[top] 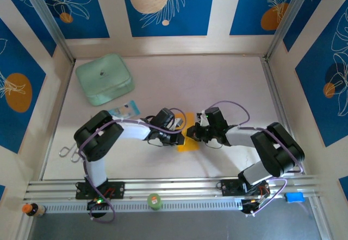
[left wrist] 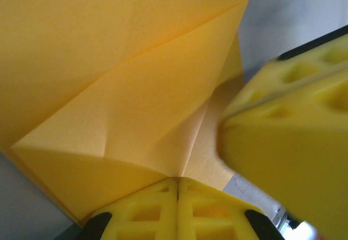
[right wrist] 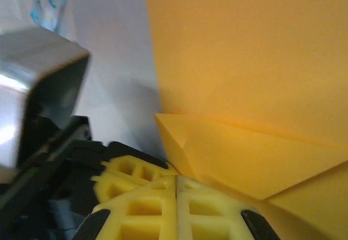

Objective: Fold a paper plane with a square sheet of paper (pick it up from the middle)
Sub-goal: Fold the triangle a second time at the center of the table.

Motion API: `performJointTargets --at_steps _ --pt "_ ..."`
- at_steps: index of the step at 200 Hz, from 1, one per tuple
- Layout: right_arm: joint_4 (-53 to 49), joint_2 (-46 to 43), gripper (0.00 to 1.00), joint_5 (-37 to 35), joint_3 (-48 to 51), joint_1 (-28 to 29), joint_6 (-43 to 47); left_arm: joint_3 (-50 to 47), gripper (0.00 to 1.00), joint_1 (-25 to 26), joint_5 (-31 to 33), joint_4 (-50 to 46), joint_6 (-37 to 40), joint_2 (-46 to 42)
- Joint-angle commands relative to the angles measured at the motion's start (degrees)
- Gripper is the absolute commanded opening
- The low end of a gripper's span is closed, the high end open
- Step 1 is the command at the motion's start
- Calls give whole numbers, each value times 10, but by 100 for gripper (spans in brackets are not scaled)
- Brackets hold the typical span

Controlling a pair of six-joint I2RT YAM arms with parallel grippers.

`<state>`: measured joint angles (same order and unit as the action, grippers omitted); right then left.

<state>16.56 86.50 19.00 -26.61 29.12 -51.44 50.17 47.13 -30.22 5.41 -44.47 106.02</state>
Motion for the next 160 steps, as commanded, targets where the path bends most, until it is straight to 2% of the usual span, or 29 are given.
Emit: performJointTargets --at_steps 1,57,93,130,160 --pt "10 42 0 -3 15 3 -9 -34 7 -2 27 -72 13 18" --pt "-8 53 0 -16 7 -35 -3 -32 6 -3 28 -77 13 22" --pt "-53 62 0 -22 -26 -68 14 -30 5 -2 33 -83 13 26" --pt "-47 74 0 -20 -37 -116 16 -32 4 -3 33 -84 14 24" --pt "-55 59 0 -17 -45 -133 26 -32 4 -3 32 -83 14 24"
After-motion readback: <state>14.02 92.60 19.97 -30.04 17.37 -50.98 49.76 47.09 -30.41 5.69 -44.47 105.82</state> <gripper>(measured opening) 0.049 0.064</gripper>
